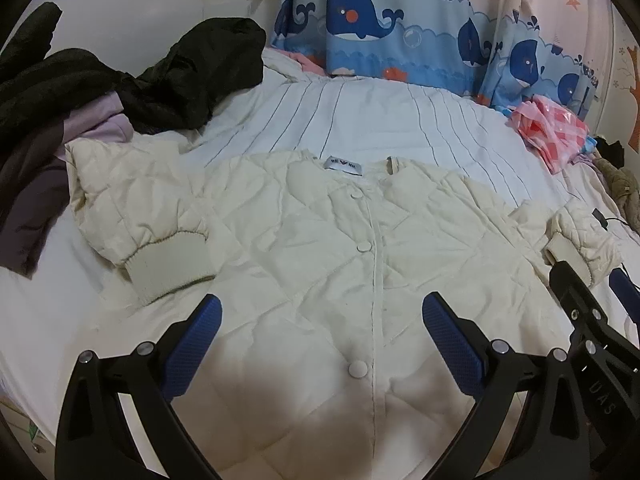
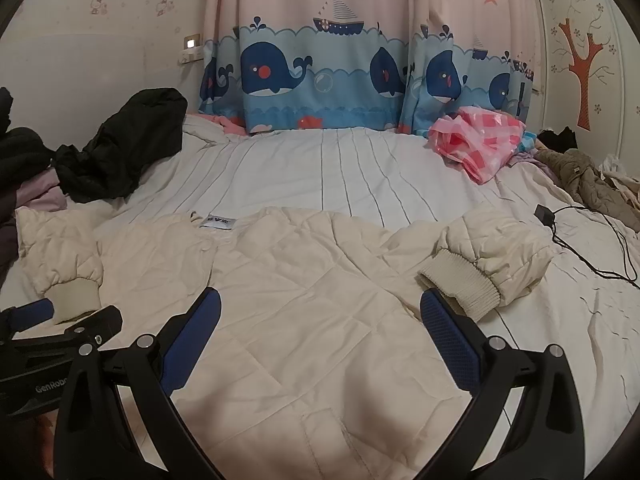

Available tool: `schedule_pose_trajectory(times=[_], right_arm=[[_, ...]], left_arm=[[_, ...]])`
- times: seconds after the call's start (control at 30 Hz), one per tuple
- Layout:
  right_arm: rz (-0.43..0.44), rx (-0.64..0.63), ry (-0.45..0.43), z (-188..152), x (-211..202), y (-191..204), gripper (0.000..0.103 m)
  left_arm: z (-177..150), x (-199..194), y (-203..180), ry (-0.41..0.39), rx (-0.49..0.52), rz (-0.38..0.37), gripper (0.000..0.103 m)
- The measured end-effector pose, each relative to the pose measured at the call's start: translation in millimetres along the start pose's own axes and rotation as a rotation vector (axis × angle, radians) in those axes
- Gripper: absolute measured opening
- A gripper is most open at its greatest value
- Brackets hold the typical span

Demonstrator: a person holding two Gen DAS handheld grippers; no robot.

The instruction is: Fold large clothes

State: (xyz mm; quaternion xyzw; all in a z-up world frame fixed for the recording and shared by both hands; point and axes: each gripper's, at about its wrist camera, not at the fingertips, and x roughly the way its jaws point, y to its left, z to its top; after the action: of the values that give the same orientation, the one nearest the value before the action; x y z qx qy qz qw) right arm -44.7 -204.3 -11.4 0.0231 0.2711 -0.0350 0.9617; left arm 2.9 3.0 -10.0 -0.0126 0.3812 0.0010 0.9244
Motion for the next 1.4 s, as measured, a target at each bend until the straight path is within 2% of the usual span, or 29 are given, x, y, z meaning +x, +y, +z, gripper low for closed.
schedule_pose_trajectory(times=[0.47,0.73,0.83,0.97,1.07,1.17,1.23,1.3,1.33,1.37,1.4], right_arm=[[0.011,-0.004,0.019,-0.4,2.8,3.4,0.096],[-0.016,-0.059,0.086,7.1,12.8,-9.4,0.096],[-0.088,-0.116,0.066,18.9,6.4,-39.3,0.096],[-0.264,-0.19,0.049,28.8,6.6,-106.2,0.096],[-0.288,-0.285,0.098,25.8,29.4,-142.5,0.096],[-0.275,-0.435,0.133,11.5,56.8,-135.4,0.096],[-0.31,-0.565,0.15,-0.2,83.7,-120.3,0.096],[-0.413,-0.715,0.193,-16.0,128.9,-116.7,0.096],[-0.461,-0.744,0.212,-17.8,147.5,-123.3,0.096],[-0.511,-0.707,0.225,-9.5,164.9,-144.2,0.096],[-0.559,-0.593,0.239,7.8,174.8,-174.8,0.096]], left_arm=[[0.1,1.1,-1.5,-0.011,0.011,0.023,0.097],[0.9,13.8,-0.6,0.03,-0.004,-0.018,0.097],[-1.9,17.7,-0.8,0.05,-0.018,-0.041,0.097],[-4.4,20.6,-3.6,0.055,-0.011,-0.041,0.097],[-5.4,25.4,-3.3,0.068,-0.018,-0.041,0.097],[-5.4,30.2,-2.4,0.086,-0.031,-0.049,0.097],[-5.5,33.8,-3.0,0.097,-0.039,-0.054,0.097],[-5.8,36.5,-5.1,0.104,-0.037,-0.056,0.097],[-6.4,37.6,-6.5,0.108,-0.032,-0.055,0.097],[-6.9,38.9,-7.9,0.112,-0.027,-0.053,0.097],[-7.1,39.5,-9.2,0.114,-0.024,-0.053,0.097]])
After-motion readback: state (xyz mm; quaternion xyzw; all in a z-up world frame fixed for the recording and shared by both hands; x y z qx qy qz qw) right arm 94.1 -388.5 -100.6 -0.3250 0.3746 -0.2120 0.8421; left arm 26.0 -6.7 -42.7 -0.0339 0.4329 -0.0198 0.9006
